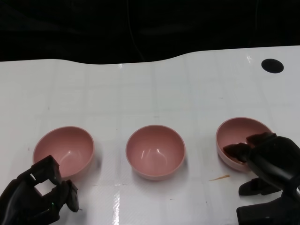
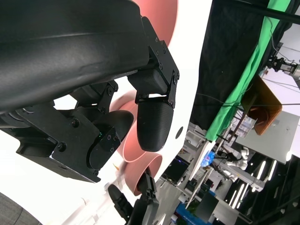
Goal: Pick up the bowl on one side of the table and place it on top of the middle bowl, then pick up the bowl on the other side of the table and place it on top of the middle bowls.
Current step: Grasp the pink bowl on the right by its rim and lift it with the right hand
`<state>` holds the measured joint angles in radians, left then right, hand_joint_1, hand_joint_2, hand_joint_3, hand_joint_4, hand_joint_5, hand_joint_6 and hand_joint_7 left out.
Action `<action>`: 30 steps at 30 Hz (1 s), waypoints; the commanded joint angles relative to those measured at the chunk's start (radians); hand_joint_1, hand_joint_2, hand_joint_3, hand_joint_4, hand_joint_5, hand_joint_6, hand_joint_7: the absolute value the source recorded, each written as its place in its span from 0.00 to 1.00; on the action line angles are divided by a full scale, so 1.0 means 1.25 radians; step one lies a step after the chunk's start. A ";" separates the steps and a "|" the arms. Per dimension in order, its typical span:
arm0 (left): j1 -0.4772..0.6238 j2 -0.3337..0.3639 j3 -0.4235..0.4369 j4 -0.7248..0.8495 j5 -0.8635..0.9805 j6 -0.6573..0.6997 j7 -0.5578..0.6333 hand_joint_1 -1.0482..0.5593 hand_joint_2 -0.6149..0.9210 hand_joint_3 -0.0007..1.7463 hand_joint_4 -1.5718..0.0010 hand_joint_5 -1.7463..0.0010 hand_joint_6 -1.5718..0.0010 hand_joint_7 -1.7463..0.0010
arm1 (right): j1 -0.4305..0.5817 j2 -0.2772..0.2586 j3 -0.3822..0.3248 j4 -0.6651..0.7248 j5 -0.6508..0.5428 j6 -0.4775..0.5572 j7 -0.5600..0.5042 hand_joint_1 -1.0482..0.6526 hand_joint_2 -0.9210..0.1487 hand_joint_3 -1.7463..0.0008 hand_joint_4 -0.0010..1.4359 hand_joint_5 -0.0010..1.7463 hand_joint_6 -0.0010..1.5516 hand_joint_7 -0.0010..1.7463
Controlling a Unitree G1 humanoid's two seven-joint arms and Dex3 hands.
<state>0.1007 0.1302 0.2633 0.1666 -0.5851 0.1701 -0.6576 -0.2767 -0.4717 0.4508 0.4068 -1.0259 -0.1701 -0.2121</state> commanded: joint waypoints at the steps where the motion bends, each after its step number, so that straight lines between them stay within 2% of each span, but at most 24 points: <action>1: 0.004 0.010 0.006 0.000 0.001 -0.009 -0.007 0.65 0.77 0.73 0.46 0.00 0.53 0.05 | -0.025 0.000 0.014 0.052 0.008 -0.012 -0.034 0.18 0.00 0.92 0.43 0.03 0.39 0.02; 6: 0.003 0.011 0.007 0.003 0.000 -0.010 -0.011 0.65 0.77 0.74 0.46 0.00 0.53 0.06 | -0.039 0.000 0.029 0.083 0.017 -0.019 -0.054 0.20 0.00 0.92 0.44 0.02 0.41 0.02; 10: 0.006 0.007 0.006 -0.009 -0.001 0.001 0.004 0.65 0.77 0.74 0.46 0.00 0.52 0.06 | -0.060 0.016 0.047 0.149 0.017 -0.034 -0.105 0.30 0.00 0.95 0.54 0.04 0.46 0.03; 15: 0.006 0.007 0.006 -0.010 0.000 0.002 0.004 0.65 0.76 0.75 0.46 0.00 0.52 0.06 | -0.070 0.015 0.059 0.166 0.024 -0.037 -0.122 0.31 0.00 0.95 0.55 0.04 0.47 0.02; 16: 0.006 0.002 0.004 -0.011 -0.001 0.001 0.005 0.65 0.77 0.75 0.46 0.00 0.52 0.06 | -0.082 0.023 0.060 0.209 0.038 -0.066 -0.142 0.34 0.00 0.95 0.60 0.05 0.50 0.04; 17: 0.006 -0.003 0.002 -0.013 0.000 -0.002 0.007 0.65 0.77 0.75 0.46 0.00 0.52 0.06 | -0.094 0.030 0.063 0.247 0.049 -0.090 -0.158 0.38 0.00 0.97 0.70 0.09 0.59 0.05; 18: 0.007 -0.007 0.000 -0.016 0.002 -0.003 0.012 0.66 0.77 0.75 0.46 0.00 0.52 0.06 | -0.104 0.035 0.066 0.280 0.057 -0.110 -0.172 0.40 0.00 0.98 0.75 0.11 0.64 0.05; 21: 0.010 -0.012 -0.002 -0.022 0.007 -0.006 0.018 0.66 0.77 0.75 0.45 0.00 0.52 0.04 | -0.126 0.039 0.077 0.337 0.069 -0.143 -0.195 0.42 0.00 0.99 0.81 0.14 0.69 0.04; 23: 0.010 -0.012 -0.002 -0.022 0.006 -0.006 0.016 0.66 0.76 0.76 0.45 0.00 0.53 0.03 | -0.135 0.041 0.084 0.357 0.073 -0.153 -0.203 0.43 0.00 0.98 0.74 0.30 0.72 0.01; 25: 0.010 -0.012 -0.002 -0.022 0.006 -0.007 0.014 0.66 0.76 0.76 0.46 0.00 0.53 0.03 | -0.141 0.041 0.089 0.369 0.077 -0.159 -0.209 0.43 0.00 0.98 0.69 0.39 0.73 0.00; 30: 0.010 -0.012 -0.002 -0.022 0.006 -0.006 0.015 0.66 0.76 0.76 0.46 0.00 0.53 0.03 | -0.148 0.041 0.099 0.383 0.083 -0.163 -0.218 0.43 0.00 0.98 0.67 0.43 0.73 0.00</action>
<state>0.1056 0.1070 0.2575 0.1477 -0.5846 0.1706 -0.6476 -0.4898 -0.4187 0.5556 0.8523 -0.9228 -0.3761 -0.5127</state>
